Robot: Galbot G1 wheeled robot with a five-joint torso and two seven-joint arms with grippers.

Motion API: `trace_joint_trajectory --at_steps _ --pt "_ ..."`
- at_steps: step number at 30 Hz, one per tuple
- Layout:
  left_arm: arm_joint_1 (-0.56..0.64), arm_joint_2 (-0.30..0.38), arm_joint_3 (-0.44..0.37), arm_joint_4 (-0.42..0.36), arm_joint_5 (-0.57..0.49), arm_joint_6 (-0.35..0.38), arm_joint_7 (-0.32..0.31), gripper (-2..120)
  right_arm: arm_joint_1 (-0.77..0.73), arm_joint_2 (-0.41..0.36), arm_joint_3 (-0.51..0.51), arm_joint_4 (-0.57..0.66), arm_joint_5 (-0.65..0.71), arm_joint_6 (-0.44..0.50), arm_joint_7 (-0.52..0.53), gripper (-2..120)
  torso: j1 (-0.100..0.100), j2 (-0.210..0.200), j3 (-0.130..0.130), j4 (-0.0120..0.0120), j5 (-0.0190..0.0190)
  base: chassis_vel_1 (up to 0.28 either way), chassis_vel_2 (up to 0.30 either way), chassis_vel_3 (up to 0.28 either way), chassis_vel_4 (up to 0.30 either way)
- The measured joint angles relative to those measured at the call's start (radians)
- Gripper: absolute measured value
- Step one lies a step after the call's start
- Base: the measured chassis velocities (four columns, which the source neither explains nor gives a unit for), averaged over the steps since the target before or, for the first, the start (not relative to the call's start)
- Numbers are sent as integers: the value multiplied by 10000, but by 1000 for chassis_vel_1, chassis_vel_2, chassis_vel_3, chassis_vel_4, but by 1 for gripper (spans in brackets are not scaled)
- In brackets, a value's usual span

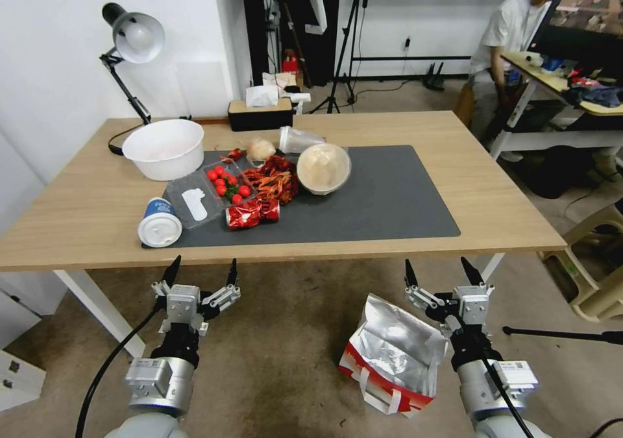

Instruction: Pick up the food delivery bag from the floor and place it on the table.

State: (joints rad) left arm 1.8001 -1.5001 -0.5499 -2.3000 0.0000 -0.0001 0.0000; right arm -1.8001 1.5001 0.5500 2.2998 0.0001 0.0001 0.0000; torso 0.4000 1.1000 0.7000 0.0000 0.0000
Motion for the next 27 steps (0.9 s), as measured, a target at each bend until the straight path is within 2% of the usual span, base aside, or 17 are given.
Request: trace_joint_trajectory --at_steps 27 --pt "0 0 0 0 0 0 0 100 0 0 0 0 0 0 0 100 0 0 0 0 0 0 0 0 0"
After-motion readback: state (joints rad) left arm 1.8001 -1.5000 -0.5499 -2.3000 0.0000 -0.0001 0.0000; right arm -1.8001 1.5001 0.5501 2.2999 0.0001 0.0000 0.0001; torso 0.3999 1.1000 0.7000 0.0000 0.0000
